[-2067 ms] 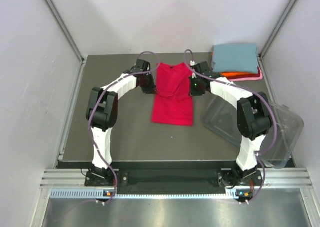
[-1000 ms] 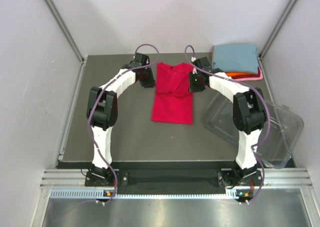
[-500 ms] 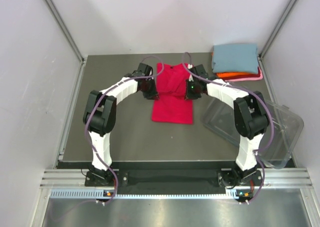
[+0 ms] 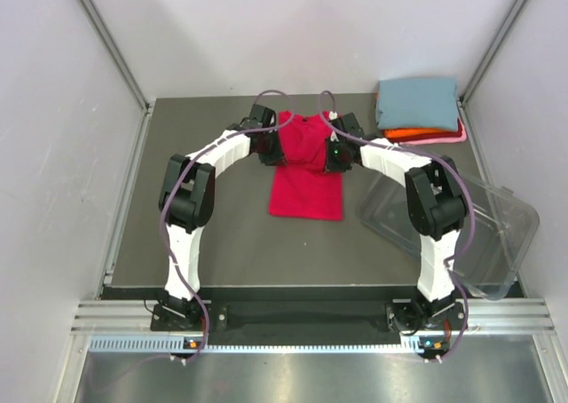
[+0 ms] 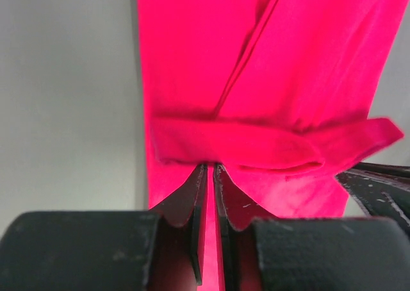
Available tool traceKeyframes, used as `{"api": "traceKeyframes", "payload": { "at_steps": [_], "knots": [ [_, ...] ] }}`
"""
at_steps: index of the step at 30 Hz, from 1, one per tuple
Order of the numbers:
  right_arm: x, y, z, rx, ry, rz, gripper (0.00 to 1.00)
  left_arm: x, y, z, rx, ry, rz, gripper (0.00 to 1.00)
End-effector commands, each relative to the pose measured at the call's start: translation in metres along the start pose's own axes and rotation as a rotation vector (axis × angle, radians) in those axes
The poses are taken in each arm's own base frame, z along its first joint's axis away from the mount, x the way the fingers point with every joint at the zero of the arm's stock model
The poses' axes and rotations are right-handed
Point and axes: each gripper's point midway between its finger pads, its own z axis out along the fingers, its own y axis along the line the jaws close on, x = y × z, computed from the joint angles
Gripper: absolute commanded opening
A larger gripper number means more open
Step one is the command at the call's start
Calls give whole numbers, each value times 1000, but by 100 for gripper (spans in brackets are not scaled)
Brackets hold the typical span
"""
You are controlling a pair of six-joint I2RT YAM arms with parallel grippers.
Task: Fold and stack the t-shirts
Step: Fold the tshirt
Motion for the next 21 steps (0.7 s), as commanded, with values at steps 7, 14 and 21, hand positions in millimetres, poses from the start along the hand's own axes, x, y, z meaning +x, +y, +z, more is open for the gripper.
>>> {"api": "traceKeyframes", "payload": {
  "at_steps": [7, 14, 21],
  "knots": [
    [-63, 0, 4, 7, -128, -5, 9, -77, -10, 7, -10, -192, 39, 13],
    [-82, -10, 4, 21, -161, 20, 9, -111, -15, -26, 27, -256, 28, 13],
    [-67, 4, -31, -37, -120, 31, 12, -49, -21, -46, 147, -151, 24, 13]
  ]
}}
